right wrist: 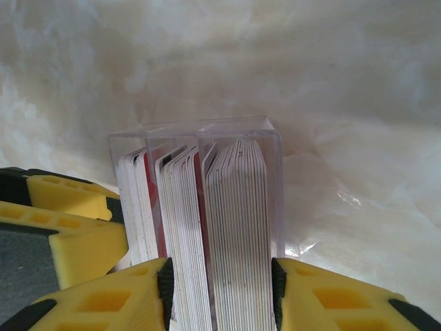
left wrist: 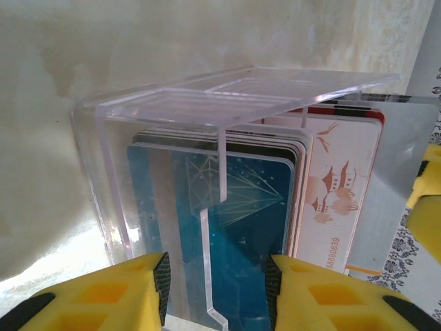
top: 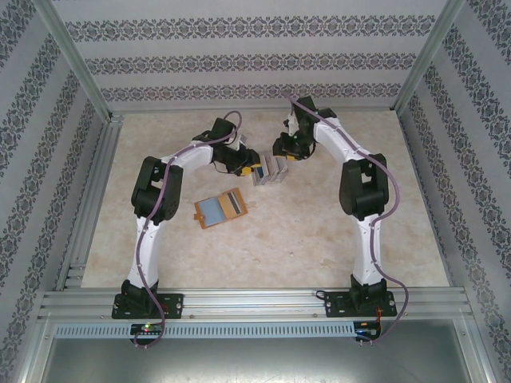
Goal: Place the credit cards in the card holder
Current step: Pick up the credit card from the storage box.
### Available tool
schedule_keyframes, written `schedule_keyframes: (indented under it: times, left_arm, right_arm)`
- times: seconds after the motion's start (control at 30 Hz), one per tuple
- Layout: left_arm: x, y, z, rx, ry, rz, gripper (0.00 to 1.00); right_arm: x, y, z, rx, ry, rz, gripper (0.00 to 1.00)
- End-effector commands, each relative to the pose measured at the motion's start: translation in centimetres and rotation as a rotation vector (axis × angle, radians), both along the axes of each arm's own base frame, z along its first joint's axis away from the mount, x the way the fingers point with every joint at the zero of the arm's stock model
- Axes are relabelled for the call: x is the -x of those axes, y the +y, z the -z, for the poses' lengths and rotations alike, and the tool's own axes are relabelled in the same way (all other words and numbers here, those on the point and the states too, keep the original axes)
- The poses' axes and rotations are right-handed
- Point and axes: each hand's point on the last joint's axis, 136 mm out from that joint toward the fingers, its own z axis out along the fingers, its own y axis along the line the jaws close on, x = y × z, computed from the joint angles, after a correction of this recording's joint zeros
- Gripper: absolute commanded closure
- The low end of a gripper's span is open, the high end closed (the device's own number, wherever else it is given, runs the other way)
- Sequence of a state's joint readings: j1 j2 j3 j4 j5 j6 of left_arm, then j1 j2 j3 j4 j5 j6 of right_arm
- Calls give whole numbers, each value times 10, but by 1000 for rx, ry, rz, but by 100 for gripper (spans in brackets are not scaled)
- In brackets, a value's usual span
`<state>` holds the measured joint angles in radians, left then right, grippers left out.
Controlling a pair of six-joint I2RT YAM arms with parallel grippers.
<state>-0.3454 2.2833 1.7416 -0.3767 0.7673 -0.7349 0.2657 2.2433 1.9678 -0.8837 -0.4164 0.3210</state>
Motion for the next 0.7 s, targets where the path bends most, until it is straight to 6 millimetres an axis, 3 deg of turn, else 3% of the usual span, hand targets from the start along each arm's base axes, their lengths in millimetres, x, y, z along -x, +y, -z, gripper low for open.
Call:
schedule_keyframes:
  times: [0.0, 0.33, 0.67]
  left_arm:
    - [3, -11, -4, 21, -3, 23, 57]
    - [5, -15, 7, 22, 20, 30, 57]
    - [4, -15, 6, 18, 15, 26, 57]
  right_arm:
    - [4, 8, 2, -5, 16, -30, 56]
    - [8, 22, -6, -17, 12, -64, 56]
    - [10, 21, -39, -36, -53, -57, 56]
